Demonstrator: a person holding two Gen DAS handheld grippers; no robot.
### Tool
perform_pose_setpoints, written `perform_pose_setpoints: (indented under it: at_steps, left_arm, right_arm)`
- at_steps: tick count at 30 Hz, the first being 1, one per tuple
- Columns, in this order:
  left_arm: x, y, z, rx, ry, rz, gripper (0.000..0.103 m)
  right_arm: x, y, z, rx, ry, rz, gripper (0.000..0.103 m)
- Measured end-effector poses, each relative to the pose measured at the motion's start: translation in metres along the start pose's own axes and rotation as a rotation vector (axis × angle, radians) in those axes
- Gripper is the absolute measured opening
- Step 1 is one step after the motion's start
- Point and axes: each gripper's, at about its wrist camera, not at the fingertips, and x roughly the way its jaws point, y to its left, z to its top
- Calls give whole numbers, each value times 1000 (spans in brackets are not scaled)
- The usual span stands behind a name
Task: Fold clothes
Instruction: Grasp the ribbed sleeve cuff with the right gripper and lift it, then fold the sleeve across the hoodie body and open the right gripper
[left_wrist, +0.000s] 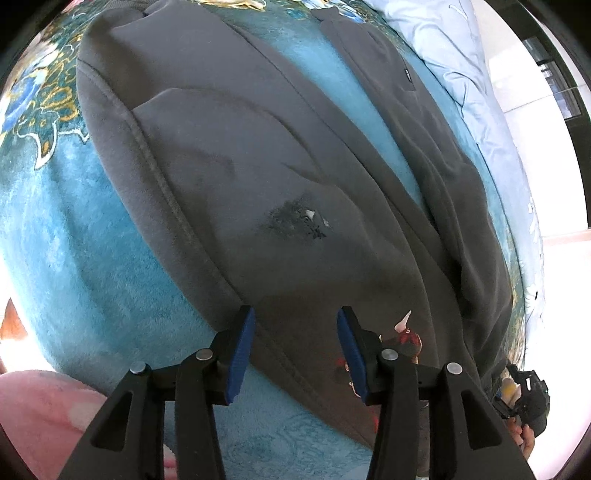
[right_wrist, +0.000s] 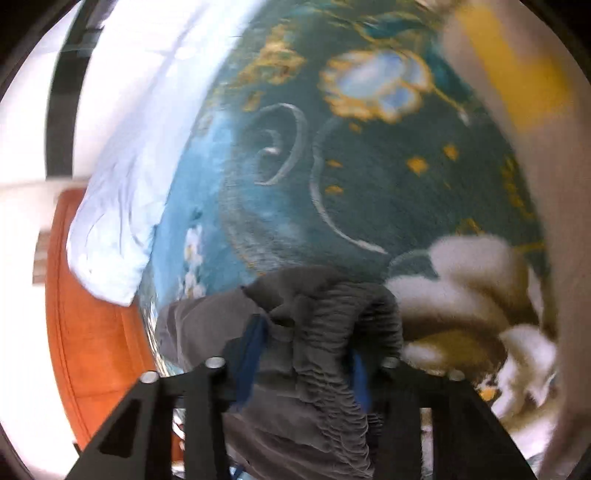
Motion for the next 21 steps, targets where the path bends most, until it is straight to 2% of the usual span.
perform_pose_setpoints:
  at_steps: [1, 2, 5, 8, 10, 13, 16, 18, 19, 20, 21]
  left_arm:
    - [0, 0, 0, 1, -1, 2, 48]
    - [1, -1, 0, 2, -1, 4, 48]
    - [2, -2, 0, 9, 0, 10, 48]
    - [4, -3, 0, 16, 0, 17, 48]
    - [4, -4, -1, 20, 0, 21, 48]
    - [5, -5, -1, 22, -2, 20, 48]
    - [4, -4, -1, 19, -6, 13, 48]
    - [3, -5, -1, 23, -18, 4, 48]
    - [1, -7, -1, 32, -29, -2, 48]
    - [-1, -9, -1, 42, -40, -8, 48]
    - [-4, -11, -2, 54, -55, -16, 48]
  right_arm:
    - [-2, 8, -2, -41, -2, -6, 24]
    - [-6, 17, -5, -86, -8, -10, 22]
    - [-36, 56, -13, -267, -106, 20, 20]
    - [-64, 76, -17, -341, -253, 38, 19]
    - [-53, 68, -14, -321, -242, -22, 19]
    - [-17, 42, -6, -238, -163, -190, 19]
    - [-13, 36, -8, -194, -166, -191, 20]
    - [-19, 48, -12, -240, -162, -218, 23]
    - [-22, 55, -13, -263, -160, -231, 30]
    - [-25, 60, -15, -283, -159, -244, 45]
    - [-29, 63, -17, -287, -165, -251, 54]
